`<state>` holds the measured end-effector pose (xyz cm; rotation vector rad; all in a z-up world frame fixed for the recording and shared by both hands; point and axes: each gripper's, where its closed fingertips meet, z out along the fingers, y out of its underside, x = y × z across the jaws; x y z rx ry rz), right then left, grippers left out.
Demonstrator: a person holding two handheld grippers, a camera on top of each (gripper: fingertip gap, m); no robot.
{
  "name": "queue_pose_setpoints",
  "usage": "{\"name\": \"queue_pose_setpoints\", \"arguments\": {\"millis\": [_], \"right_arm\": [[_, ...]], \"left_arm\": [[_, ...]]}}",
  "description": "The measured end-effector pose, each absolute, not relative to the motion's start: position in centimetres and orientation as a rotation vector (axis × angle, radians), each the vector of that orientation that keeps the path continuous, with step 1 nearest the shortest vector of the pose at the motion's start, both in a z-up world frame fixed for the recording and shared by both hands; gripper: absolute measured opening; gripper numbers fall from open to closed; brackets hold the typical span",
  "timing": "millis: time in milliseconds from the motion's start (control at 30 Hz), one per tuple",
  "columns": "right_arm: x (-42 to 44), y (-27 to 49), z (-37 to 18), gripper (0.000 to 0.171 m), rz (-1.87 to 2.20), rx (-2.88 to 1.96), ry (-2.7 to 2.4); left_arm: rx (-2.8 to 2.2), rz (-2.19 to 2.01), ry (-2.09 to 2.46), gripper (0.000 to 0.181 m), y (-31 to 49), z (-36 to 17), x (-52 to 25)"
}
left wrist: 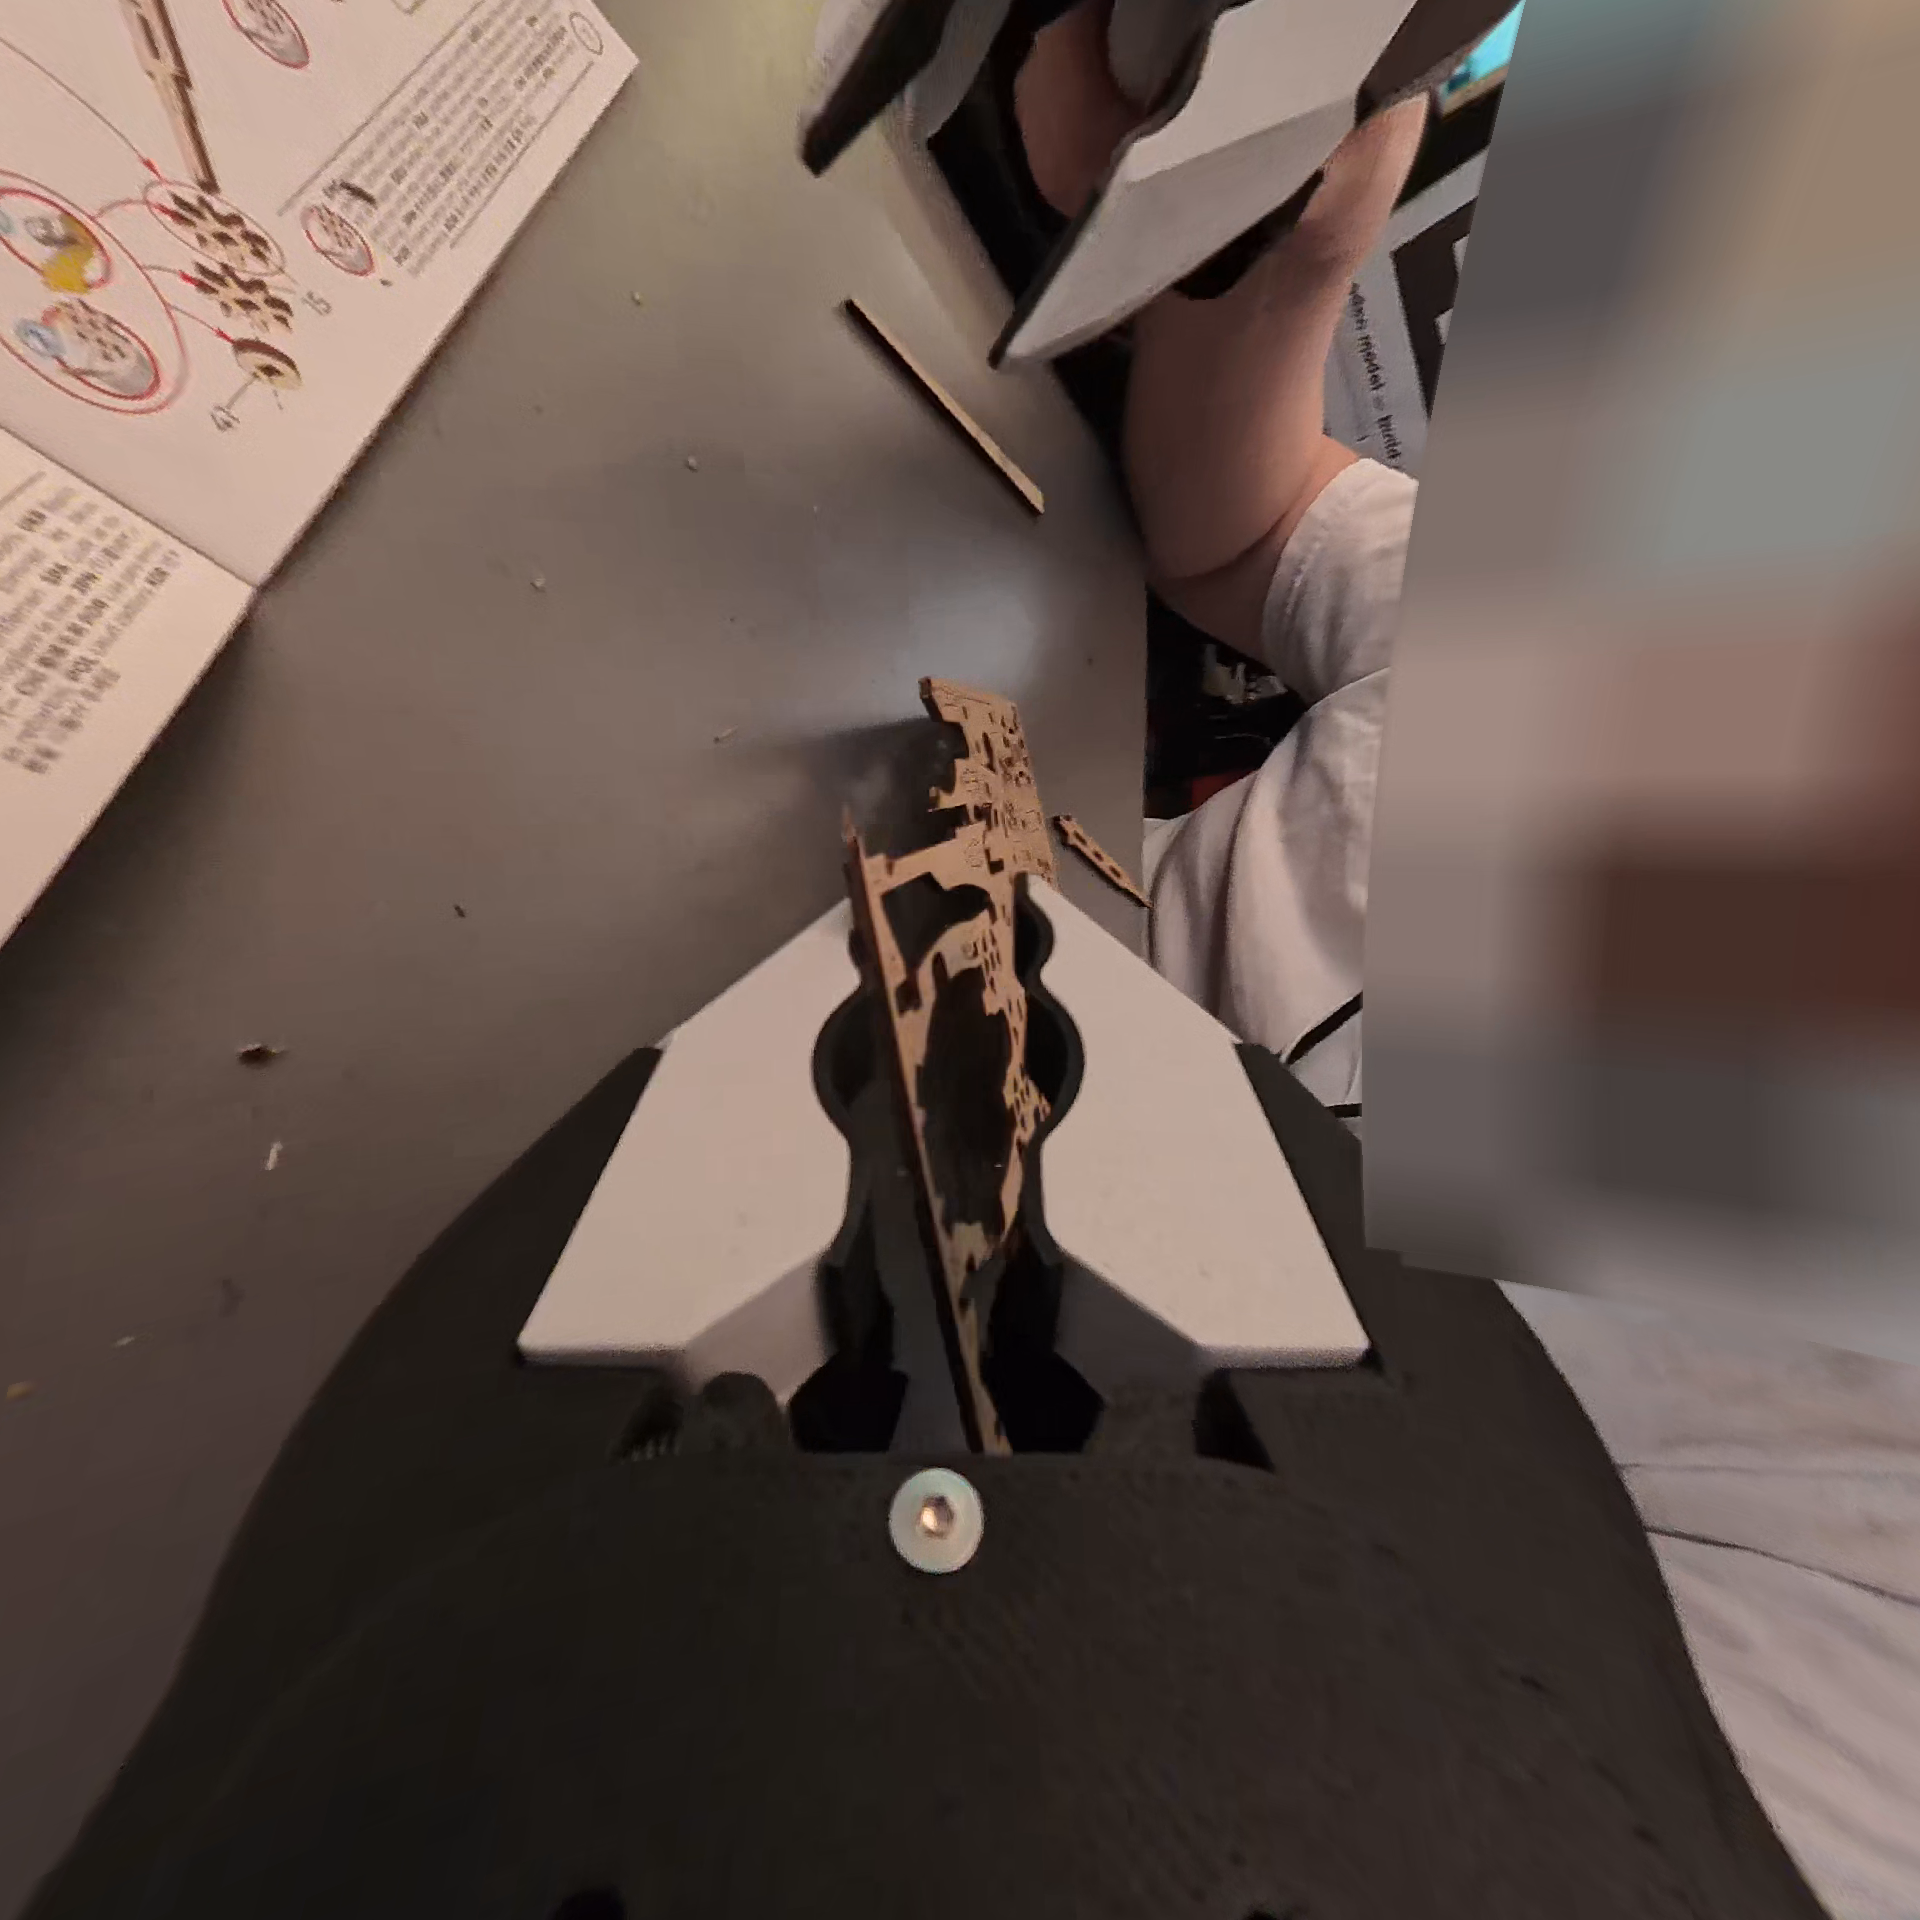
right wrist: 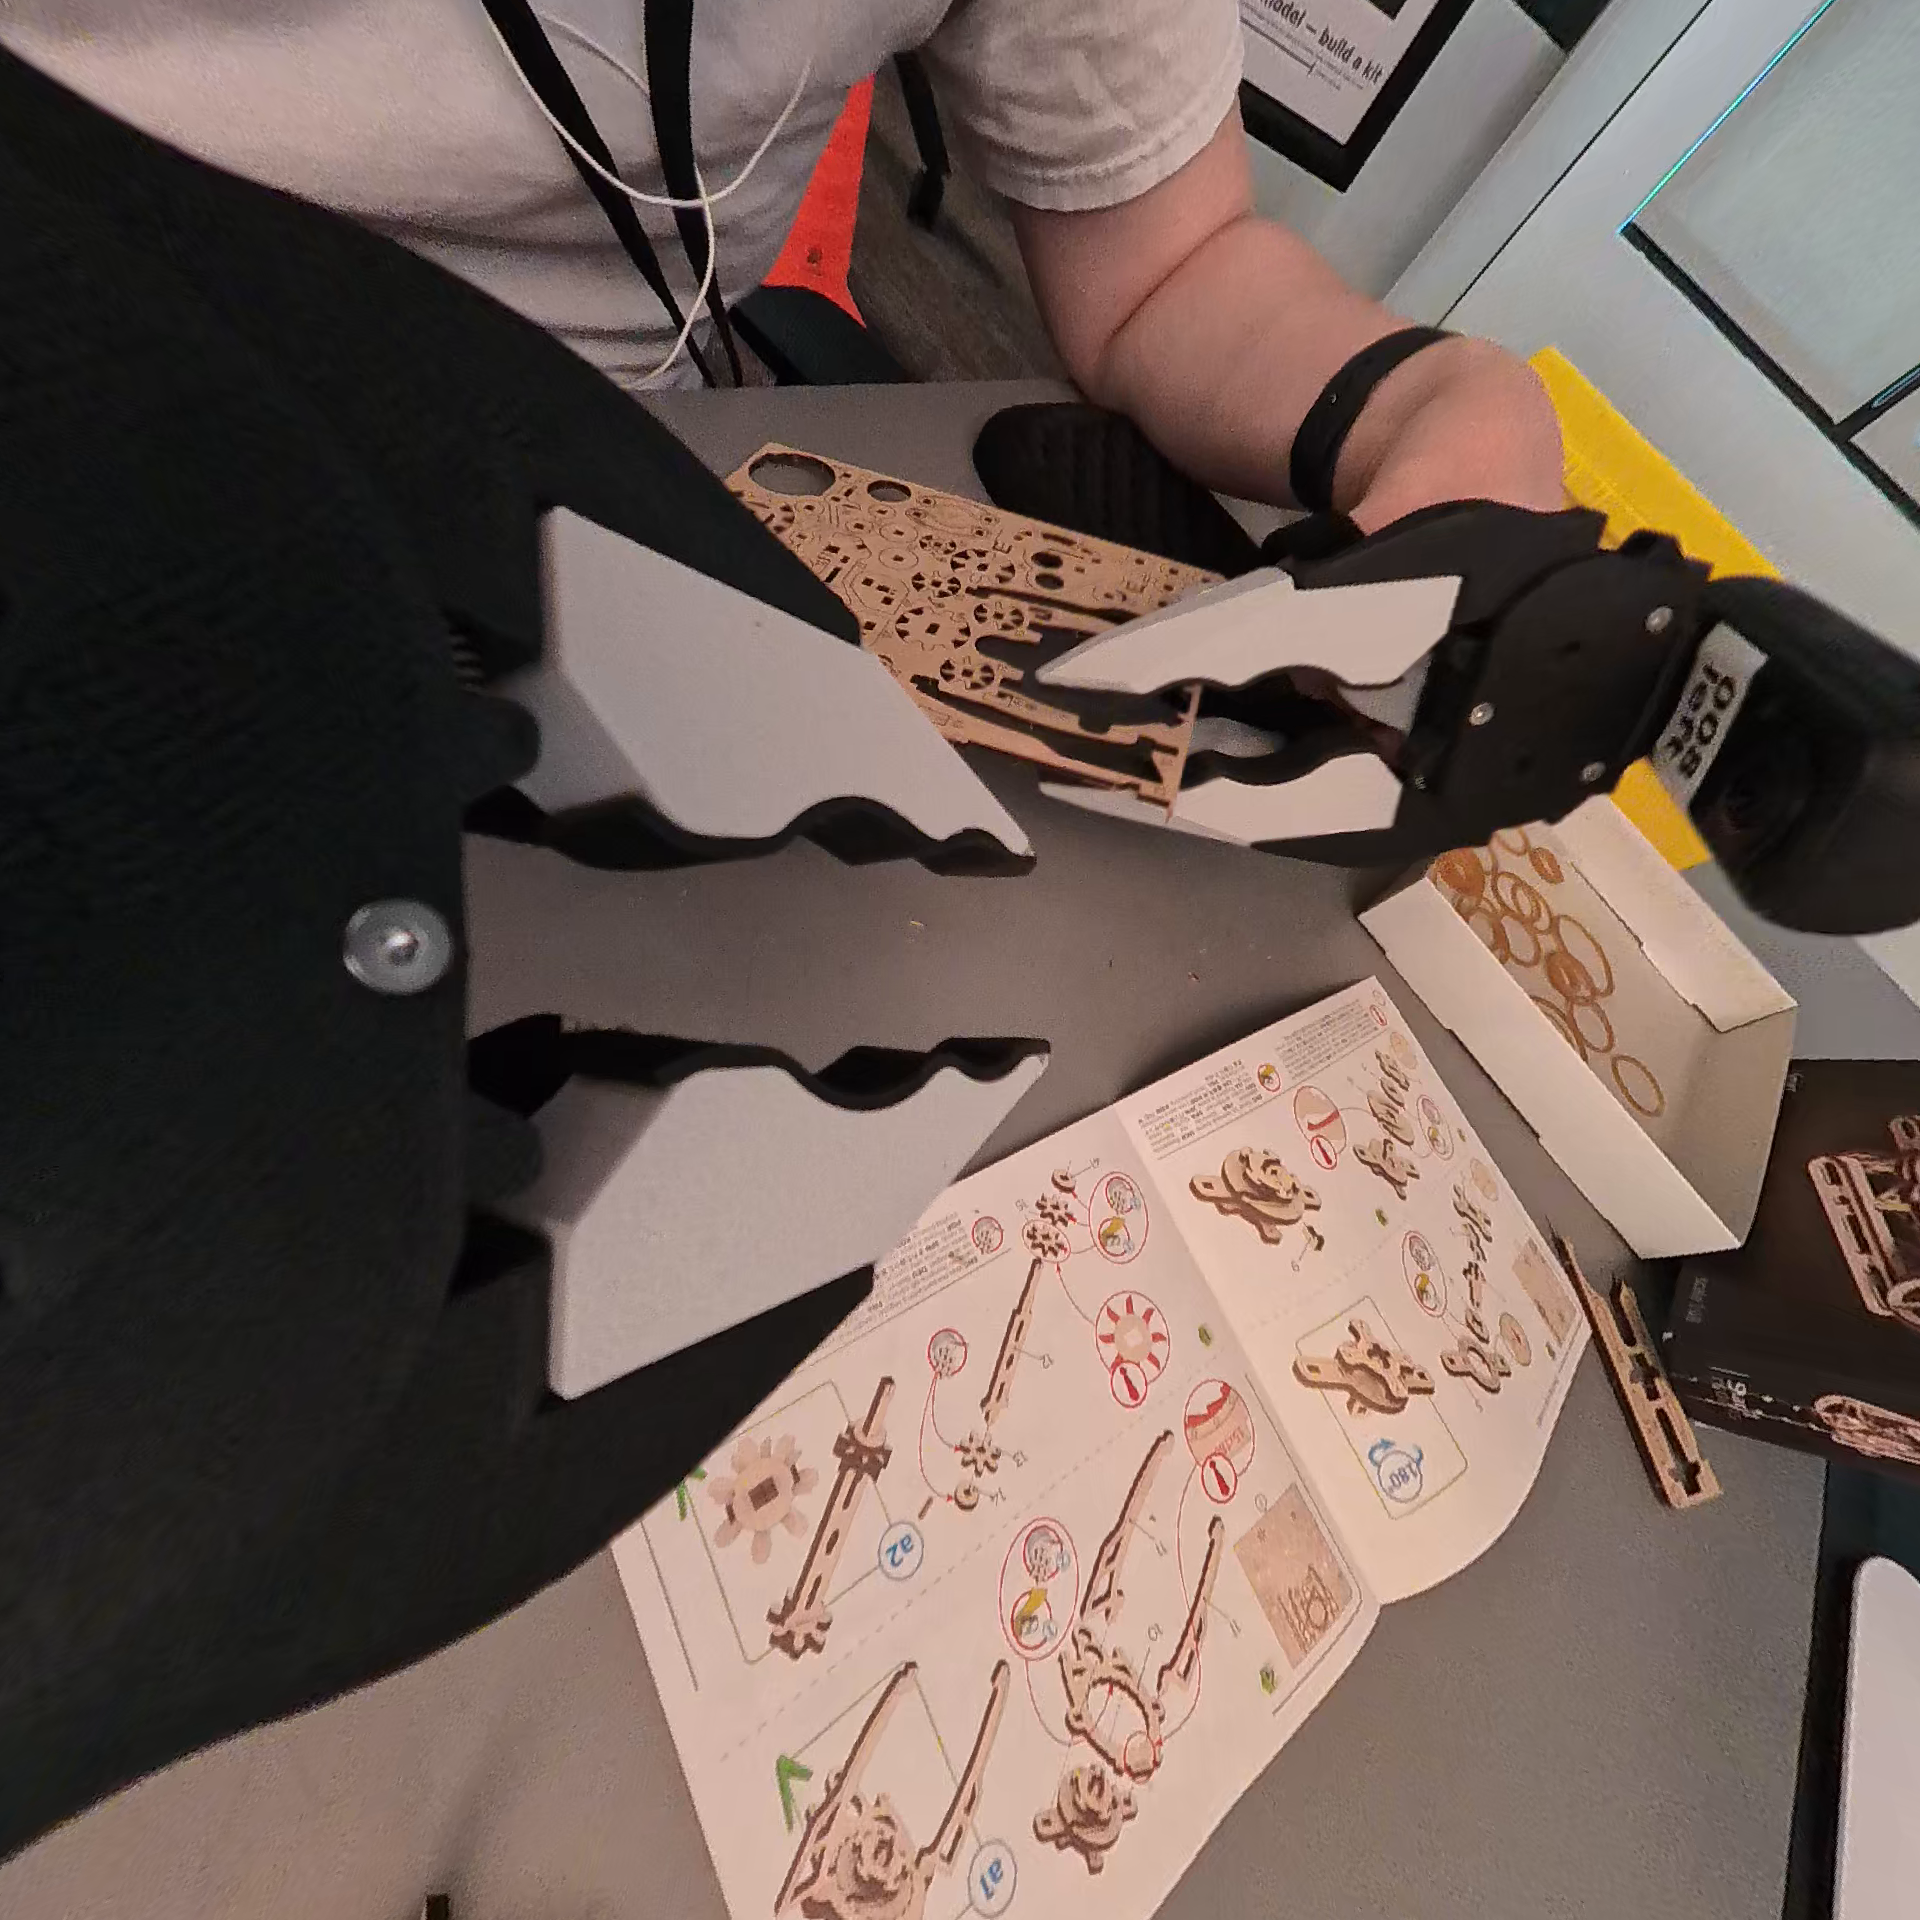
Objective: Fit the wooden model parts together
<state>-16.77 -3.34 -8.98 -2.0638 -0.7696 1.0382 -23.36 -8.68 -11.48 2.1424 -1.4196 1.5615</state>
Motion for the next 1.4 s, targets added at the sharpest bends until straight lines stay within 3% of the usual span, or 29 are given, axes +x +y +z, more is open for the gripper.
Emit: {"name": "queue_pose_setpoints", "arguments": {"millis": [100, 700, 900, 1133, 1400], "right_arm": [[-16.7, -3.2, -9.2, 0.031, 1.044, -2.066, -0.766], [-15.6, -1.4, -10.1, 0.037, 0.942, -2.044, -0.759], [-15.5, -1.2, -9.6, 0.039, 0.892, -2.004, -0.785], [-14.9, -0.4, -9.3, 0.039, 0.762, -1.96, -0.8], [-15.2, -0.2, -10.7, 0.039, 0.759, -2.012, -0.796]], "left_arm": [[2.217, 1.523, -1.476, 0.034, -7.8, -11.5, -23.5], [2.543, 0.836, -2.023, 0.054, -3.1, -15.0, -25.7], [2.657, 0.79, -2.019, 0.06, -1.2, -13.1, -27.1], [3.12, 0.732, -1.949, 0.056, 4.1, -4.6, -33.6], [3.156, 0.728, -1.808, 0.048, 4.9, -5.3, -34.8]]}}
